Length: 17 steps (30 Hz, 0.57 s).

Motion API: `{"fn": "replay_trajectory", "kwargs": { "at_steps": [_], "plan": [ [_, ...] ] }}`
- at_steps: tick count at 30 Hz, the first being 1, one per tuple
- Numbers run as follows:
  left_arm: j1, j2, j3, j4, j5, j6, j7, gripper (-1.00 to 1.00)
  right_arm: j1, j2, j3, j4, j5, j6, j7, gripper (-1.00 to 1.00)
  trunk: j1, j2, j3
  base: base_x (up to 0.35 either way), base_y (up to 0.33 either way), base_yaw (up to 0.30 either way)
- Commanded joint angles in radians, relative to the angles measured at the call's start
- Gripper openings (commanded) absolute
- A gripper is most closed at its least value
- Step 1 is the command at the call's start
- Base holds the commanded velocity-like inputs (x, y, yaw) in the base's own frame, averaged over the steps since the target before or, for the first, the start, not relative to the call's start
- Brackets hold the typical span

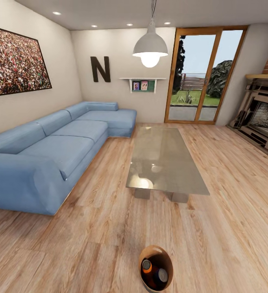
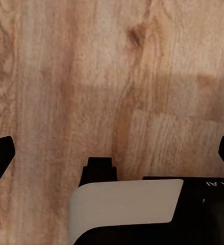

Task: Put the three can of soda from the living room inside the tash can in the kitchen.

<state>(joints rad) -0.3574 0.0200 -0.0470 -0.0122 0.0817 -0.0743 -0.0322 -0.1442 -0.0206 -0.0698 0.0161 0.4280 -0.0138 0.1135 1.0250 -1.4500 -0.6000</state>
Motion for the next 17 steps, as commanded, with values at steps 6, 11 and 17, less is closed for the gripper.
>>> {"fn": "replay_trajectory", "kwargs": {
  "at_steps": [6,11,17],
  "plan": [
    [0.000,0.001,0.000,0.000,0.001,-0.002,0.000,1.00,0.000,0.000,0.000,0.000,0.000,0.000,0.000,1.00,0.000,0.000,0.000,0.000,0.000,0.000],
    [0.000,0.001,0.000,0.000,0.000,-0.002,0.000,1.00,0.000,0.000,-0.001,0.000,0.000,0.000,0.000,1.00,0.000,0.000,0.000,0.000,0.000,0.000],
    [0.000,0.002,0.000,0.000,0.001,-0.002,0.000,1.00,0.000,0.000,0.000,0.000,0.000,0.000,0.000,1.00,0.000,0.000,0.000,0.000,0.000,0.000]
  ]
}}
